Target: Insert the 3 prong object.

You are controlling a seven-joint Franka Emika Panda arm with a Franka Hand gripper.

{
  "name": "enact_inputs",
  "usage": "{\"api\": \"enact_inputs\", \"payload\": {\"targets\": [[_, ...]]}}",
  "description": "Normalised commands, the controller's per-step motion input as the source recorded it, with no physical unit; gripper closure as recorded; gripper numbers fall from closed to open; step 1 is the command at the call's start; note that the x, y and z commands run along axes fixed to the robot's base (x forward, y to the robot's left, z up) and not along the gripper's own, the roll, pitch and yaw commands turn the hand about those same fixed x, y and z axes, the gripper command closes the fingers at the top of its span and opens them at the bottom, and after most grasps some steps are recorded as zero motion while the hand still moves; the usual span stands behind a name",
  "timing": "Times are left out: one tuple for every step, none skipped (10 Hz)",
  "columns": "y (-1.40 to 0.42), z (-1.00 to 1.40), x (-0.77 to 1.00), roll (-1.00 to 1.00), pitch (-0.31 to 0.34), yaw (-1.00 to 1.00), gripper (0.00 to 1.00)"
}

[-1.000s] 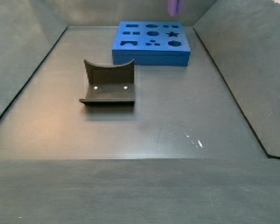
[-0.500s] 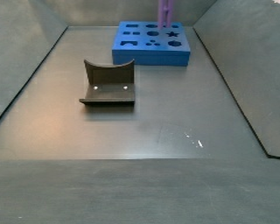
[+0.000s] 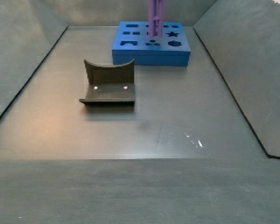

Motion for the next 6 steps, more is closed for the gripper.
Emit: {"api": "enact_inputs", "payload": {"targets": [[0.32, -0.14, 0.0, 0.0, -0.039, -0.69, 1.0], [0.28, -0.24, 0.07, 0.0, -0.046, -0.75, 1.0], [0.27, -0.31, 0.09, 0.0, -0.06, -0.75, 1.0], [0.04, -0.25, 0.16, 0.0, -0.046, -0.53, 1.0], [0.0, -0.22, 0.2, 0.0, -0.046, -0.41, 1.0], [-0.01, -0.21, 0.25, 0.0, -0.024, -0.33, 1.0]]}}
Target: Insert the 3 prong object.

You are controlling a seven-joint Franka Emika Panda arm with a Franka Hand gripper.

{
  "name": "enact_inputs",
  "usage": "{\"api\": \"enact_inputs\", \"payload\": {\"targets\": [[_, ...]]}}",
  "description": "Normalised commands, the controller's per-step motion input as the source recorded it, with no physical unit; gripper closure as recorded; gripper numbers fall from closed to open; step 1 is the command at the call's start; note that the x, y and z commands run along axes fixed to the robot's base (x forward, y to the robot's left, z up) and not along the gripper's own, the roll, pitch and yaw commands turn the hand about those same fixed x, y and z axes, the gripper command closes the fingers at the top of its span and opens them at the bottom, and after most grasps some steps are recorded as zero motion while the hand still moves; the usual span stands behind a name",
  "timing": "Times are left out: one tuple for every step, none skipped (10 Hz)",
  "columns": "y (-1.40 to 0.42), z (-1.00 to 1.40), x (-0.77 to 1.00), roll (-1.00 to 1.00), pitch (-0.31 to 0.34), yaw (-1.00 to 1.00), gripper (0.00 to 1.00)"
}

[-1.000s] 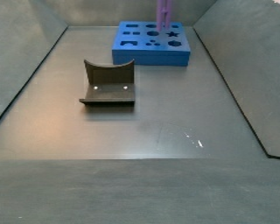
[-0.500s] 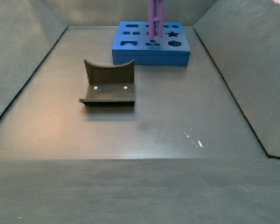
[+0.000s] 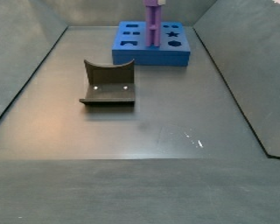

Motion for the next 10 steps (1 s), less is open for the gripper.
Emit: {"api": "enact_inputs", "payload": {"targets": [[-0.09, -0.19, 0.19, 0.0, -0.016, -0.12, 1.0], [-0.11, -0.17, 0.0, 0.0, -0.059, 0.0, 1.0], [-0.03, -0.14, -0.03, 0.0, -0.091, 0.0, 1.0], [0.0, -0.09, -0.22, -0.03, -0.166, 0.11, 1.0], [0.0, -0.03, -0.31, -0.04, -0.21, 0.16, 1.0], [-0.05, -0.04, -0.25, -0.01, -0.191, 0.15, 1.0], [-0.1, -0.05, -0.25, 0.0, -0.173, 0.14, 1.0], [-0.13, -0.09, -0.19, 0.0, -0.166, 0.13, 1.0], [-0.15, -0.15, -0.04, 0.0, -0.13, 0.09, 1.0], [-0.15, -0.21, 0.0, 0.0, -0.089, 0.06, 1.0]]}}
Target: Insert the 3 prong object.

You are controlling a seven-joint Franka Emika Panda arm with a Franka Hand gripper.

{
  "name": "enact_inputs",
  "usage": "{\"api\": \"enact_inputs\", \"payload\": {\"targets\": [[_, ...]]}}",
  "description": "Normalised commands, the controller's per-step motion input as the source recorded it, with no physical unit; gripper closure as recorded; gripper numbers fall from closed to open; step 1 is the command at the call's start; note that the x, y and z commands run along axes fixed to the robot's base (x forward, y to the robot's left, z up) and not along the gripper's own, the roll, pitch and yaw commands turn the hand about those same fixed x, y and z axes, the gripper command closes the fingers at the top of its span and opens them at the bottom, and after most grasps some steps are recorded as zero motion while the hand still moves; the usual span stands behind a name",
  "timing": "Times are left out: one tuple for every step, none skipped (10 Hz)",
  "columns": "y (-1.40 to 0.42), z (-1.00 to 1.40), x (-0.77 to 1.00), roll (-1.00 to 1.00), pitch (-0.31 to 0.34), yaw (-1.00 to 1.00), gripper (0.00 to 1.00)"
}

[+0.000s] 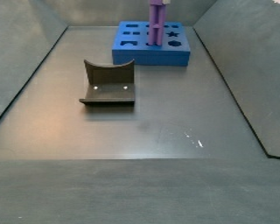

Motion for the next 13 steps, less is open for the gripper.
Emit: {"api": "enact_inputs", "payload": {"targets": [[-0.04, -0.29, 0.04, 0.0, -0.073, 0.04, 1.0], [0.05, -0.26, 0.0, 0.0, -0.056, 0.0, 1.0], [0.15, -0.17, 0.0, -0.01, -0.047, 0.0, 1.0], [0.13, -0.15, 0.0, -0.01, -0.044, 0.0, 1.0], [0.04, -0.21, 0.07, 0.0, -0.024, 0.0, 1.0], [0.0, -0.24, 0.15, 0.0, -0.013, 0.0, 1.0], [0.0, -0.25, 0.18, 0.0, -0.009, 0.0, 1.0], [0.0, -0.27, 0.21, 0.0, -0.011, 0.0, 1.0], [0.0, -0.29, 0.24, 0.0, -0.003, 0.0, 1.0], [0.0, -0.27, 0.19, 0.0, -0.009, 0.0, 1.0], [0.0, -0.27, 0.12, 0.0, -0.033, 0.0, 1.0], [0.0, -0.28, 0.04, 0.0, -0.059, 0.0, 1.0], [0.0, -0.33, 0.0, 0.0, -0.09, 0.0, 1.0]]}}
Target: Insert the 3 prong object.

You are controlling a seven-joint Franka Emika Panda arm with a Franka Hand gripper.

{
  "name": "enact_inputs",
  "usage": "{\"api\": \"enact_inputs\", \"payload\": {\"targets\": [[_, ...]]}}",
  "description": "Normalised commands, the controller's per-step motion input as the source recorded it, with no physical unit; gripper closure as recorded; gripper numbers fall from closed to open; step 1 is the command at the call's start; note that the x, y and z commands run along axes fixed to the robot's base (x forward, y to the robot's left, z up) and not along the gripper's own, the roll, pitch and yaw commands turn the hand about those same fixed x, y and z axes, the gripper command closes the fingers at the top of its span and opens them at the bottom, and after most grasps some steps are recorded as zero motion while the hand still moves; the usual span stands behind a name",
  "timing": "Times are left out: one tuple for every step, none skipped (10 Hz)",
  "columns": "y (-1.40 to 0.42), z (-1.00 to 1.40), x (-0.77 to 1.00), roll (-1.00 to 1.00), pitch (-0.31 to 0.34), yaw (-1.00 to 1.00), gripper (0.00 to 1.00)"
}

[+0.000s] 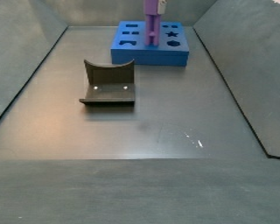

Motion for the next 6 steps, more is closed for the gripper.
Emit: {"api": "enact_inputs", "payload": {"targets": [[-0.03, -0.35, 0.0, 0.04, -0.099, 0.0, 1.0], [-0.05, -0.41, 0.0, 0.15, -0.091, 0.0, 1.0], [-0.07, -0.46, 0.0, 0.19, -0.114, 0.0, 1.0], [-0.06, -0.43, 0.0, 0.18, -0.119, 0.0, 1.0], [-0.06, -0.25, -0.03, 0.06, -0.13, 0.0, 1.0], [0.0, -0.06, 0.0, 0.0, -0.074, 0.0, 1.0]]}}
